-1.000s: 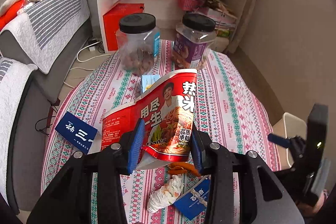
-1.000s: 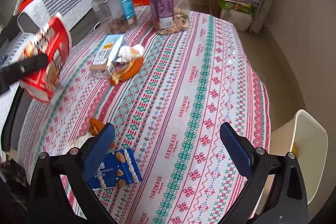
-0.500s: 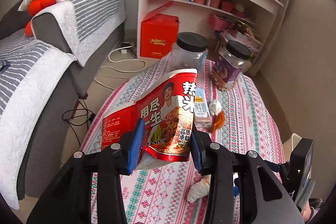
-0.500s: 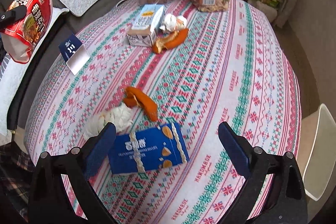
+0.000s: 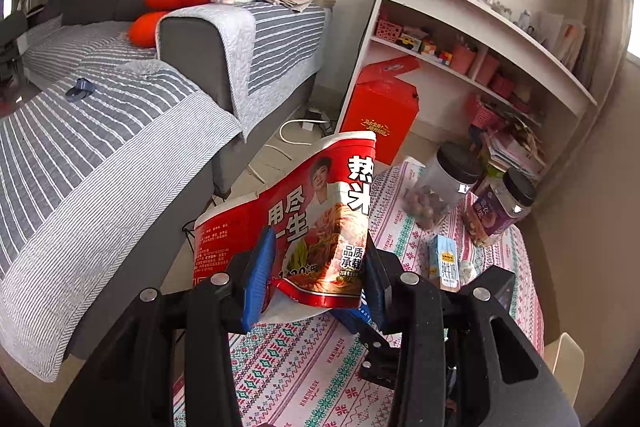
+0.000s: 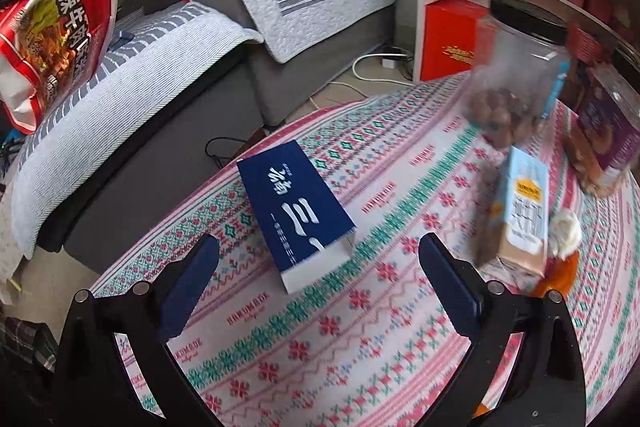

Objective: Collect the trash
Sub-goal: 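Grasp the dark blue box with the right gripper and lift it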

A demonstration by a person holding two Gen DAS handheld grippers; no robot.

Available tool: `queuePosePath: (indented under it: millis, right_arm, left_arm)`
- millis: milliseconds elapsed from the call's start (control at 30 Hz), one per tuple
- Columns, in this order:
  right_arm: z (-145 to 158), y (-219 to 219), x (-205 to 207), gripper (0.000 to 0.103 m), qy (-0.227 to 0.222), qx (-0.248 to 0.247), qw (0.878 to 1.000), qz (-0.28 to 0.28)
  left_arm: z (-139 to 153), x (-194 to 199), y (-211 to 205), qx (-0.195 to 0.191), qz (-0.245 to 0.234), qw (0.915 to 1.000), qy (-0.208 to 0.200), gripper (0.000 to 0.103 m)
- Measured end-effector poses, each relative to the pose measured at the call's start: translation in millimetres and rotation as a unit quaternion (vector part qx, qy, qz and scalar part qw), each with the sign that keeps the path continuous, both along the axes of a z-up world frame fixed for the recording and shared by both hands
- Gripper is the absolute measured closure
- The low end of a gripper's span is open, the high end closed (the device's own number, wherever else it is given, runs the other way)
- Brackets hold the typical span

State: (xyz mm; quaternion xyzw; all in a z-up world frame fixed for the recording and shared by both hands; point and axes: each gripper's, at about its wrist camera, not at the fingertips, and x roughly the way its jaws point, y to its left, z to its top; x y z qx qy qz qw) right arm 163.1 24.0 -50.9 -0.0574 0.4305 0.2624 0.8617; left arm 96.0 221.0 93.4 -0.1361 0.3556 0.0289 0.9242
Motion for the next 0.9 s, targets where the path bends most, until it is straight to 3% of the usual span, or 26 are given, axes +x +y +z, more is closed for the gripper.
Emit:
queuePosePath:
  millis: [300, 400, 533, 900]
  right_arm:
    - [-32, 41, 41, 0.01, 0.038, -0.062, 0.997, 0.017]
    - [-35, 41, 45, 0.048, 0.064, -0.056, 0.996, 0.021]
    - [-26, 29, 40, 0.05, 0.052, -0.044, 0.998, -0.002]
    - [40, -36, 17, 0.05, -0.002, 0.009, 0.998, -0.061]
  left_arm:
    - [-8, 4, 10, -0.007, 0.011, 0.9998, 0.014, 0.062]
    - [-11, 6, 15, -0.013, 0.017, 0.9996, 0.02, 0.062]
    - [-16, 10, 15, -0.02, 0.023, 0.9992, 0.027, 0.062]
    - [-17, 15, -21, -0.007, 0.007, 0.9995, 0.031, 0.062]
